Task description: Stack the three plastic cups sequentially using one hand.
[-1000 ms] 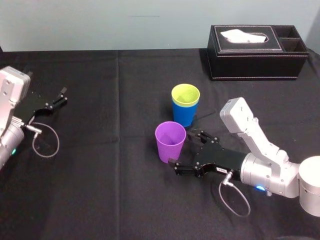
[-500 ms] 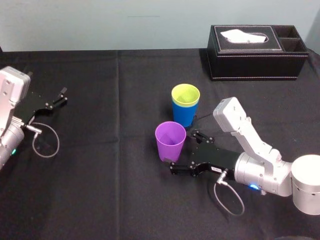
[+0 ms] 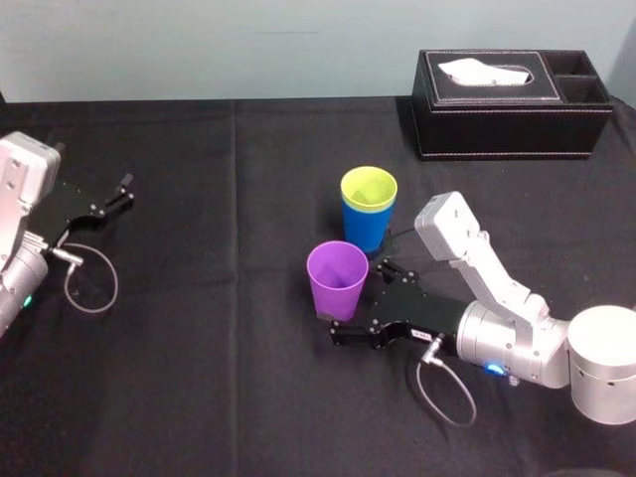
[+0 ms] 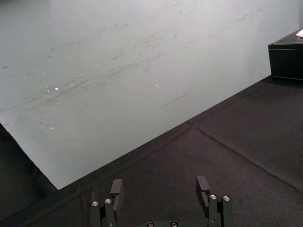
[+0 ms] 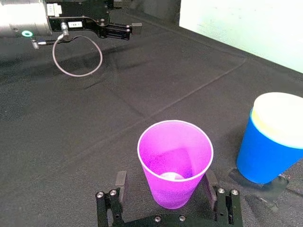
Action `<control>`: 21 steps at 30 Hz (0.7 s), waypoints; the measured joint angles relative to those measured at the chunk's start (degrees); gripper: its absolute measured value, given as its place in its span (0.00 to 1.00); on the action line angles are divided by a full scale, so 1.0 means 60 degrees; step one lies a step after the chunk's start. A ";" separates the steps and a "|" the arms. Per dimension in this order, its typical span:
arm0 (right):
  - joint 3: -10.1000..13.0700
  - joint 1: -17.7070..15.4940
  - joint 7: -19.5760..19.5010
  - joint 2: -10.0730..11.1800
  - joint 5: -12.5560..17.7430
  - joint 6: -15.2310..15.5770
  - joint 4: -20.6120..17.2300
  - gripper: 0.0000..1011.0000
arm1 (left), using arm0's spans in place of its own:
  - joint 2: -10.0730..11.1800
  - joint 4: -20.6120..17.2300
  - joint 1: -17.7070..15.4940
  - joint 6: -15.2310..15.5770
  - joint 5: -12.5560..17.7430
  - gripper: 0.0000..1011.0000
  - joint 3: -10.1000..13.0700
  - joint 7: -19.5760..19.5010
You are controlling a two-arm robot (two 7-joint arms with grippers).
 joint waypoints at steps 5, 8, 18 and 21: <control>-0.0023 0.0045 0.0000 -0.0062 -0.0010 -0.0020 0.0085 0.99 | 0.0000 0.0000 0.0000 0.0000 0.0001 1.00 0.0000 0.0000; -0.0035 0.0068 -0.0001 -0.0095 -0.0018 -0.0028 0.0122 0.99 | 0.0000 0.0000 0.0000 0.0000 0.0000 1.00 0.0000 0.0000; -0.0022 0.0081 -0.0125 -0.0240 -0.0077 -0.0082 0.0207 0.99 | 0.0000 0.0000 0.0000 0.0000 -0.0001 1.00 0.0000 0.0000; -0.0001 0.0080 -0.0180 -0.0290 -0.0090 -0.0102 0.0247 0.99 | 0.0000 0.0000 0.0000 0.0000 0.0000 1.00 0.0001 0.0000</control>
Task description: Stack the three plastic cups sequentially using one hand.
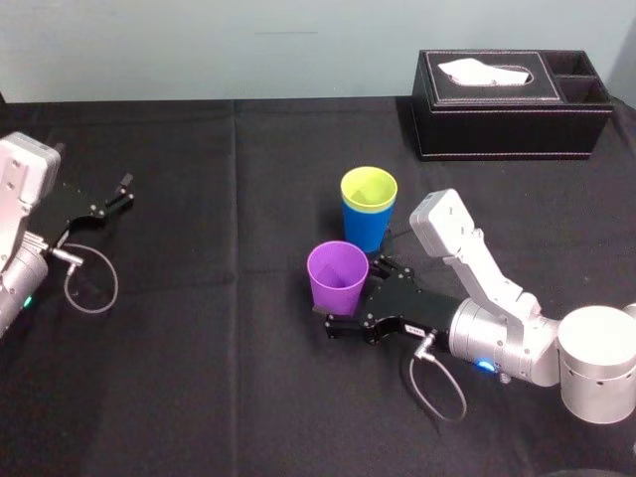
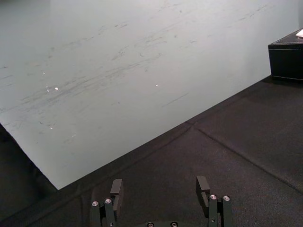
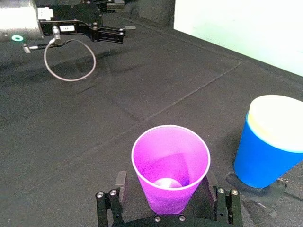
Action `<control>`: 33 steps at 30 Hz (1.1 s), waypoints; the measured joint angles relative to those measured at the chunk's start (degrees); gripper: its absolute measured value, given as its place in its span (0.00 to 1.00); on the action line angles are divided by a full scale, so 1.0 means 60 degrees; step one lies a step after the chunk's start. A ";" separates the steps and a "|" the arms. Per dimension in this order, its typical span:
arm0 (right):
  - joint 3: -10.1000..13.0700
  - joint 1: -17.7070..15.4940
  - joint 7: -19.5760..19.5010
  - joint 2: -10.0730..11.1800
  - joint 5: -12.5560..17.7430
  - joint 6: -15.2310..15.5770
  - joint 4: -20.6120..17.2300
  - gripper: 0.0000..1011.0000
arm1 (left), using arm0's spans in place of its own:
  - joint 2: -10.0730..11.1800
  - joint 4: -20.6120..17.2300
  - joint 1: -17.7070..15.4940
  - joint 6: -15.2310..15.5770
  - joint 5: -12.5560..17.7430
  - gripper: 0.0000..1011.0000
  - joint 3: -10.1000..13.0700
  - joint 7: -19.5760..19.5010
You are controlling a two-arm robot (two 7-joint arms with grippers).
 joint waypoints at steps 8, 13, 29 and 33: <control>0.0014 0.0040 -0.0073 -0.0153 -0.0062 -0.0023 0.0121 0.99 | -0.0001 0.0000 -0.0001 0.0000 0.0000 1.00 0.0000 0.0000; -0.0007 0.0090 -0.0093 -0.0273 -0.0099 -0.0035 0.0232 0.99 | 0.0000 0.0000 0.0000 0.0000 0.0000 1.00 0.0000 0.0000; -0.0031 0.0105 -0.0105 -0.0298 -0.0131 -0.0037 0.0253 0.92 | 0.0000 0.0000 0.0000 0.0000 0.0000 1.00 0.0000 0.0000; -0.0027 0.0102 -0.0103 -0.0294 -0.0125 -0.0036 0.0250 0.83 | 0.0000 0.0000 0.0000 0.0000 0.0000 1.00 0.0000 0.0000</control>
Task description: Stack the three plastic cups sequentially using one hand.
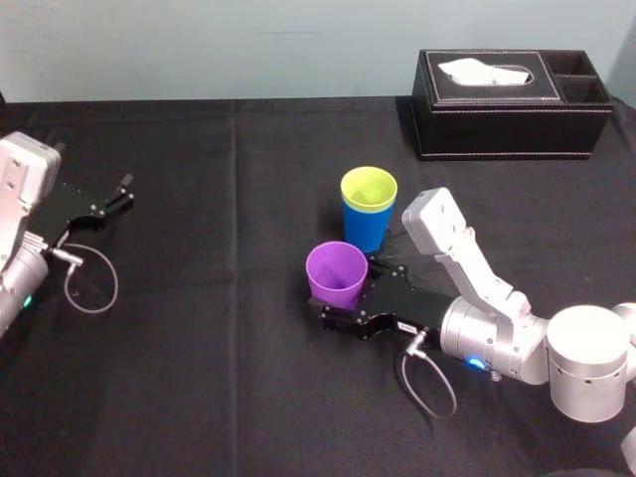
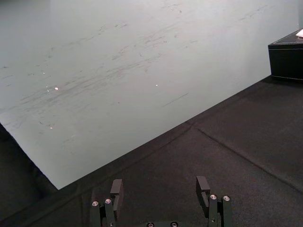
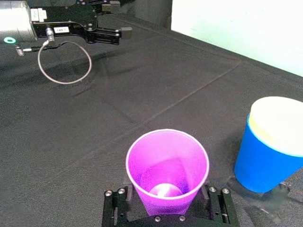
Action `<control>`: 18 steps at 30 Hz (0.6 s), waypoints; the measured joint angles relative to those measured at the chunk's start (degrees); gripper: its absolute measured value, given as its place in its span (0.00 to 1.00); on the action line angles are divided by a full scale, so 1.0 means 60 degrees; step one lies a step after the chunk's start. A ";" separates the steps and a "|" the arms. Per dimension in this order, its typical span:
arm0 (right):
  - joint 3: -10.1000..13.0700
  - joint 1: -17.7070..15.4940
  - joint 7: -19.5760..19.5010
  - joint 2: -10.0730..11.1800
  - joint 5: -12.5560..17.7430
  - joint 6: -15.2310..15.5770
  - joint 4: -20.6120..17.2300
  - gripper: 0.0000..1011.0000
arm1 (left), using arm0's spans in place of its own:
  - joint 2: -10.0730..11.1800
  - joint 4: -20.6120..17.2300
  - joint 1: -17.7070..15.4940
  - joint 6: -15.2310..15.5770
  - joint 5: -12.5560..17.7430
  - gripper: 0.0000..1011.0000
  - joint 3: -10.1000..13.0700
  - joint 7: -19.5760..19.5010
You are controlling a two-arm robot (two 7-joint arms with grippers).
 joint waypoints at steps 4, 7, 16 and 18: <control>0.0004 -0.0004 0.0001 0.0003 0.0003 0.0001 -0.0003 0.73 | 0.0000 0.0000 0.0000 0.0000 0.0000 1.00 0.0000 0.0000; 0.0005 -0.0006 0.0000 0.0006 0.0006 0.0001 -0.0005 0.71 | 0.0000 0.0001 0.0000 0.0000 0.0000 1.00 0.0000 0.0000; 0.0006 -0.0008 0.0001 0.0012 0.0015 0.0001 -0.0014 0.71 | 0.0000 0.0000 0.0000 0.0000 0.0000 1.00 0.0000 0.0000; 0.0006 -0.0008 0.0001 0.0012 0.0017 0.0002 -0.0015 0.71 | 0.0000 0.0000 0.0000 0.0000 0.0000 1.00 0.0000 0.0000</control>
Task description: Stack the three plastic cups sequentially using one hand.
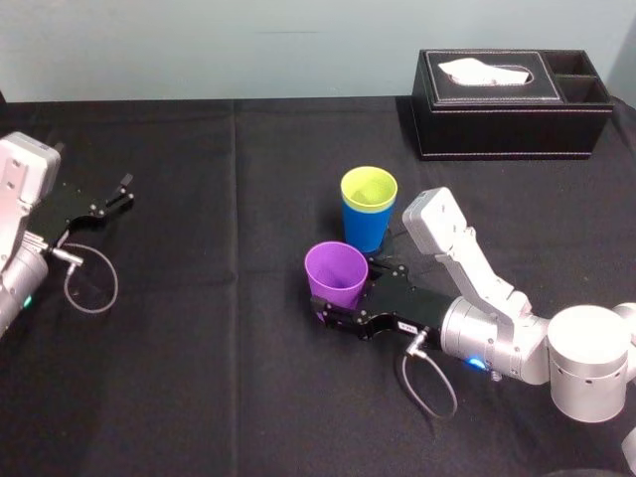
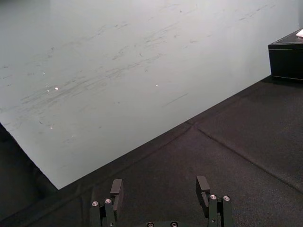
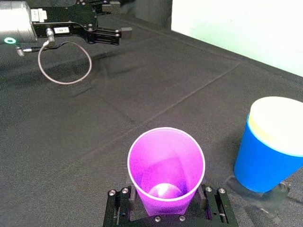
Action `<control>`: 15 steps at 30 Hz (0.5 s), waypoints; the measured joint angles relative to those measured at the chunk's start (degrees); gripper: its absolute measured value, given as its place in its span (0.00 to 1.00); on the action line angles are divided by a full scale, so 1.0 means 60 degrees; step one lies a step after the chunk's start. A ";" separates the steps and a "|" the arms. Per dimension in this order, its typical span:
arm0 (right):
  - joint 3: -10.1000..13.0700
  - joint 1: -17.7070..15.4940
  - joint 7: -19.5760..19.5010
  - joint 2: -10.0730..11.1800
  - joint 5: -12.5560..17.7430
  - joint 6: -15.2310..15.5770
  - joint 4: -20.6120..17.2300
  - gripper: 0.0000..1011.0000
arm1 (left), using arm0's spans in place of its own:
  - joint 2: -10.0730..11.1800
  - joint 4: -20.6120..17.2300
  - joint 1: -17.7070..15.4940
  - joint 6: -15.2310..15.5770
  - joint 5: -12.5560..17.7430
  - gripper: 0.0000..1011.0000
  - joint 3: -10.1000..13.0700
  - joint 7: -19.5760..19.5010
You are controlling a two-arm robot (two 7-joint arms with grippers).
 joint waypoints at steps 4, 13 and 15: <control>0.0000 0.0000 -0.0001 0.0000 0.0000 0.0000 0.0000 0.71 | 0.0000 0.0000 0.0000 0.0000 -0.0001 1.00 0.0000 0.0000; 0.0114 -0.0076 0.0068 0.0088 0.0131 -0.0053 -0.0267 0.71 | 0.0000 0.0000 0.0000 0.0000 0.0000 1.00 0.0000 0.0000; 0.0155 -0.0110 0.0072 0.0166 0.0154 0.0009 -0.0447 0.71 | 0.0000 0.0000 0.0000 0.0000 0.0000 1.00 0.0000 0.0000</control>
